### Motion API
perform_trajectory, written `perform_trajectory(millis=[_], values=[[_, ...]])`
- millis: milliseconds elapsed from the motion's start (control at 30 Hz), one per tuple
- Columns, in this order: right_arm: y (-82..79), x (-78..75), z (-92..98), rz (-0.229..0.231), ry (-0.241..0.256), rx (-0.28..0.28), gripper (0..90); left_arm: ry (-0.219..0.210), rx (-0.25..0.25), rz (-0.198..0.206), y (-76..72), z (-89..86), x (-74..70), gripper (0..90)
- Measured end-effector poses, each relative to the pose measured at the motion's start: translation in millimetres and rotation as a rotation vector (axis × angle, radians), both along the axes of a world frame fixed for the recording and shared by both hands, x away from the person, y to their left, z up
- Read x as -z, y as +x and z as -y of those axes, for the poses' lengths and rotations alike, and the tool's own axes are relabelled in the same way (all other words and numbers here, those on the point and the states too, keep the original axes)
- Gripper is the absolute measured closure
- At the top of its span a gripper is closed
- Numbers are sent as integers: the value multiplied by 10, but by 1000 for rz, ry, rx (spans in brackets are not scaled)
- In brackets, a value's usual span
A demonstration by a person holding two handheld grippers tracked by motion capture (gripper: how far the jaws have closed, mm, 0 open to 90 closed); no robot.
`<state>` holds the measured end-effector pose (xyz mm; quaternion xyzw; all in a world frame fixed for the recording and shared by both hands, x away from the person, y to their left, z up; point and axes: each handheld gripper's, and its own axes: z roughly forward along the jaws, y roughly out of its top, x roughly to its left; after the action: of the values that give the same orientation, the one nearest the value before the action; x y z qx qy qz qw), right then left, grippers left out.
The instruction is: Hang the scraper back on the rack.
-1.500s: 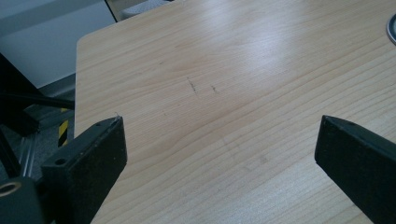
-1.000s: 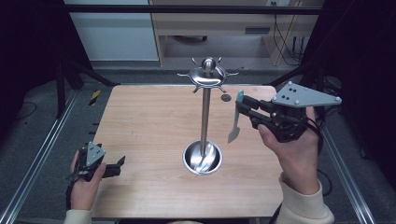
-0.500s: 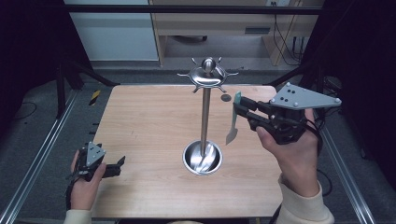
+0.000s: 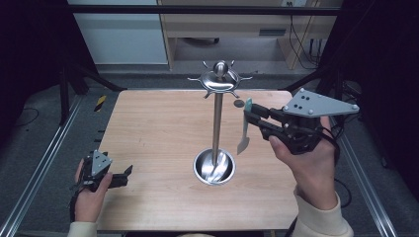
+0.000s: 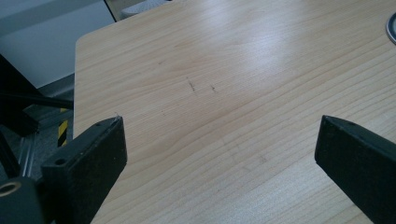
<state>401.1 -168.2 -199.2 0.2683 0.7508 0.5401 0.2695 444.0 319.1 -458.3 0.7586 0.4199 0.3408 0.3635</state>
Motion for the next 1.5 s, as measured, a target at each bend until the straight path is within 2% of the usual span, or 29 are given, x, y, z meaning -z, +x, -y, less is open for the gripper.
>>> perform_trajectory(millis=[467, 1167, 1500], values=[[150, 17, -81, -20, 12, -5, 744, 4, 2, -4, 4, 8, 7, 21], [194, 31, -158, -44, -9, 0, 744, 5, 4, -4, 4, 9, 7, 21], [253, 70, -199, -49, 10, 7, 744, 6, 4, -5, 4, 9, 8, 21]])
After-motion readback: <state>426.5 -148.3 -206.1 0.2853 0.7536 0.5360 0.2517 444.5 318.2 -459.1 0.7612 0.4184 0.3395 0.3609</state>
